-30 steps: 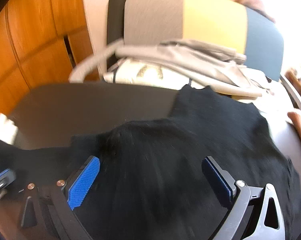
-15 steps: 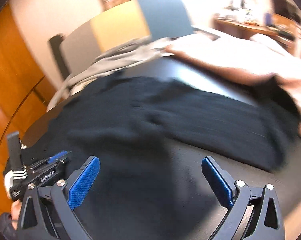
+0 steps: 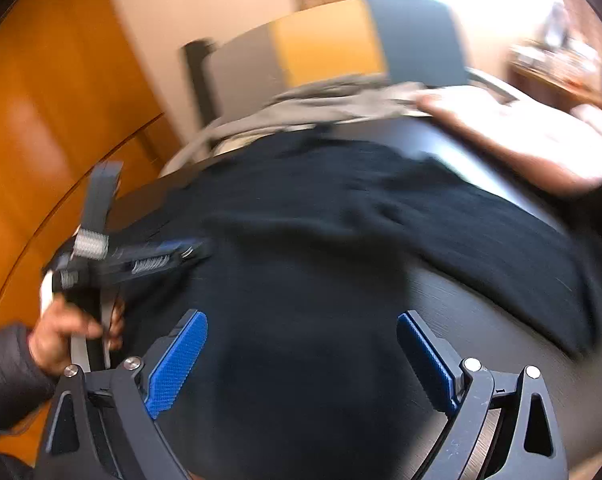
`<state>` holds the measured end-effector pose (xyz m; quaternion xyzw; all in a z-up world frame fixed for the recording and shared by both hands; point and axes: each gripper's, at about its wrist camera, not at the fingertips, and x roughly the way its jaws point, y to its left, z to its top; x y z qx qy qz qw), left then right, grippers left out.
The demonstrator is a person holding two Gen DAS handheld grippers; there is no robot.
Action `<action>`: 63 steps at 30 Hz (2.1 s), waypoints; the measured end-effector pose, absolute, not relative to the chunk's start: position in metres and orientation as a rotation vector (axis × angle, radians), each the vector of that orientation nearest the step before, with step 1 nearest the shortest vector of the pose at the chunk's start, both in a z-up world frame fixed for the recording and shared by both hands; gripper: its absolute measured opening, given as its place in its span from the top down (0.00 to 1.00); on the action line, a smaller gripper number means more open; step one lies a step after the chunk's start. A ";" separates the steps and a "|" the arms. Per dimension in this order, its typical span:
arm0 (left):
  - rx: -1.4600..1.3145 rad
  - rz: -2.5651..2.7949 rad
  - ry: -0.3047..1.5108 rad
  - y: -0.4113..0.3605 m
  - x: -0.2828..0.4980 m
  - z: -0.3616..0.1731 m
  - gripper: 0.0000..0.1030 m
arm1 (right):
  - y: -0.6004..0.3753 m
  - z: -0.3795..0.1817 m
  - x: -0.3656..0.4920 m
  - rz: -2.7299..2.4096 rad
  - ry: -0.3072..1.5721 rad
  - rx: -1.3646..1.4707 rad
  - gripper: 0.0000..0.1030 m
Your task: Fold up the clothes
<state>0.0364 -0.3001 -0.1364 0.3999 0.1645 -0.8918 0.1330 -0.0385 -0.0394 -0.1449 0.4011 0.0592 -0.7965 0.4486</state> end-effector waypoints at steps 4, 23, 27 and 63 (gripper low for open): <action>1.168 -2.680 0.407 -0.302 0.006 -0.106 0.75 | -0.085 -0.153 -0.042 -1.894 0.206 0.985 0.06; 1.493 -2.889 -0.172 -0.219 -0.194 -0.177 0.74 | -0.115 -0.194 -0.023 -1.974 0.495 0.975 0.00; 1.471 -2.876 -0.061 -0.224 -0.209 -0.178 0.74 | -0.123 -0.196 -0.018 -1.989 0.586 0.972 0.00; 2.378 -2.890 0.780 -0.054 -0.276 -0.157 0.48 | 0.067 -0.165 -0.059 -2.301 0.110 1.059 0.02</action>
